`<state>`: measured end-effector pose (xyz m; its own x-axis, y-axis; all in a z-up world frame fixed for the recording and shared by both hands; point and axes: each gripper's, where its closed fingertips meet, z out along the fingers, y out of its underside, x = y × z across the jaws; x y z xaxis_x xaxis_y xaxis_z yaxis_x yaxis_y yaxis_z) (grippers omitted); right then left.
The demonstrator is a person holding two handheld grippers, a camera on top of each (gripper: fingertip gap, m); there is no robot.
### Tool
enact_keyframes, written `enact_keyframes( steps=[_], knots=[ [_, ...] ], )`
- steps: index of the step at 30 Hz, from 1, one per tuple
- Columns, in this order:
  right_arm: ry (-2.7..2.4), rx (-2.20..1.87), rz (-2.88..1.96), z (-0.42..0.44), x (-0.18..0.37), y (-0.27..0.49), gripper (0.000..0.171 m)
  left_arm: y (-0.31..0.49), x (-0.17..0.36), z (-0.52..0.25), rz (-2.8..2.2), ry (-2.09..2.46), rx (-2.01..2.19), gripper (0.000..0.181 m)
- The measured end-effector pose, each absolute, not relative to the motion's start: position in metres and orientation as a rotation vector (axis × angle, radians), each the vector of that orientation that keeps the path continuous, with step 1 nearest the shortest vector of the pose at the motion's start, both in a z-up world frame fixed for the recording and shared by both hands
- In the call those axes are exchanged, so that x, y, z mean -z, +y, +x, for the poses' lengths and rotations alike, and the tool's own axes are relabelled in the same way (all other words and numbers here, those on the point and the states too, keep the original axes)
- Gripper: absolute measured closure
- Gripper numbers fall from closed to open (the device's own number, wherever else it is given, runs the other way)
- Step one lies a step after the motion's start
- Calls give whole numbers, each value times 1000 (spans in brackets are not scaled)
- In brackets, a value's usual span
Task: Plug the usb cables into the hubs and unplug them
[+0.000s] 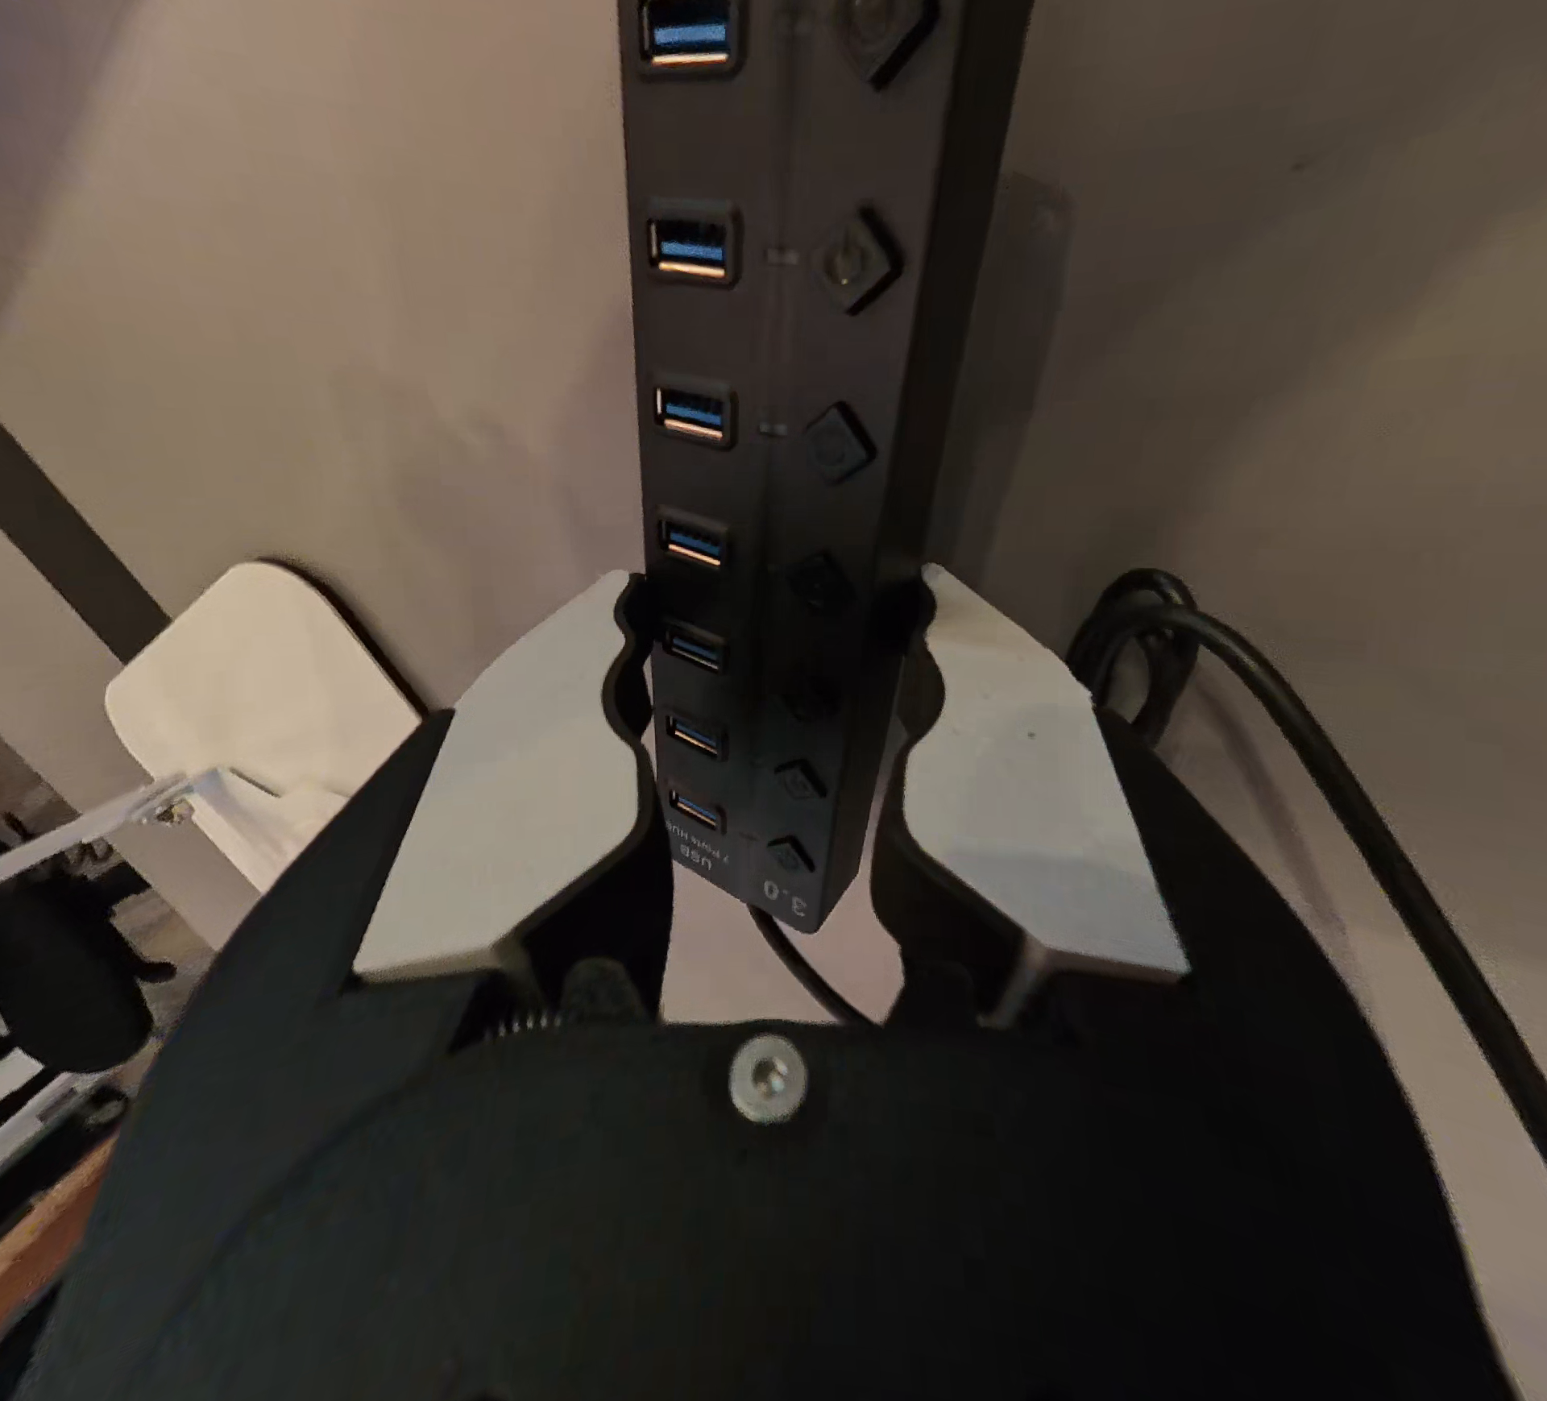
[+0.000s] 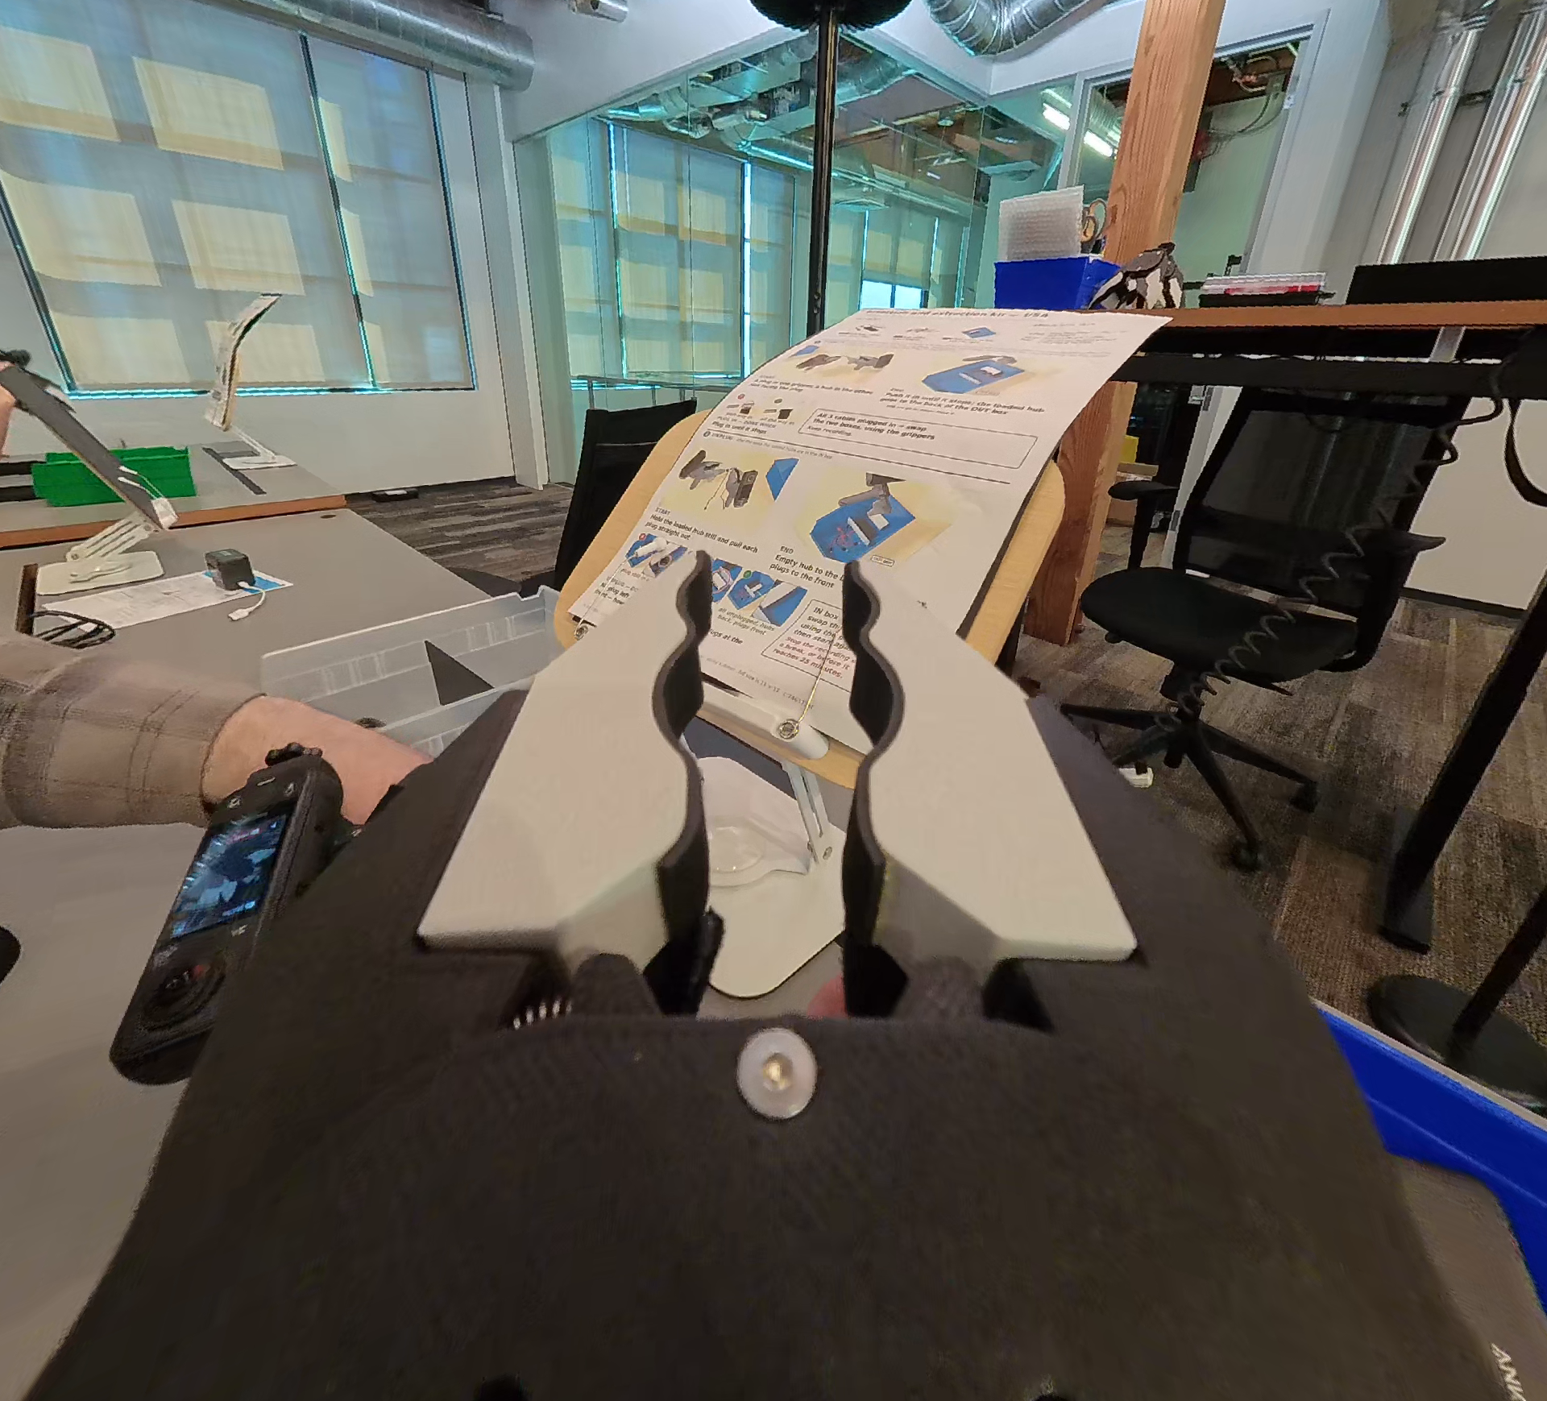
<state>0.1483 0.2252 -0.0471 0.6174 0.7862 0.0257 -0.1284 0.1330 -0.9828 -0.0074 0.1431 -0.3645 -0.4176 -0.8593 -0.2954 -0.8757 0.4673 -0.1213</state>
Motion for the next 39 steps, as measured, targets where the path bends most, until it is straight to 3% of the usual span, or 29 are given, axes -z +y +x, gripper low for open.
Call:
enact_keyframes(
  steps=[13, 17, 22, 27, 30, 39],
  knots=[
    [-690, -718, -1304, 135, 53, 226, 141, 122, 368, -6, -1568, 2420, 60, 124],
    [-695, -715, -1305, 134, 53, 226, 140, 120, 365, -7, -1622, 2400, 71, 116],
    [-689, -722, -1306, 136, 54, 227, 140, 129, 318, -23, -1672, 2236, 53, 114],
    [-686, -729, -1305, 136, 54, 228, 140, 158, 229, -101, -1763, 1921, -144, 127],
    [-693, -730, -1307, 133, 55, 227, 141, 165, 206, -170, -1880, 1792, -285, 136],
    [-738, -720, -1336, 117, 61, 229, 140, 156, 282, -301, -2261, 1677, -332, 146]
  ],
)
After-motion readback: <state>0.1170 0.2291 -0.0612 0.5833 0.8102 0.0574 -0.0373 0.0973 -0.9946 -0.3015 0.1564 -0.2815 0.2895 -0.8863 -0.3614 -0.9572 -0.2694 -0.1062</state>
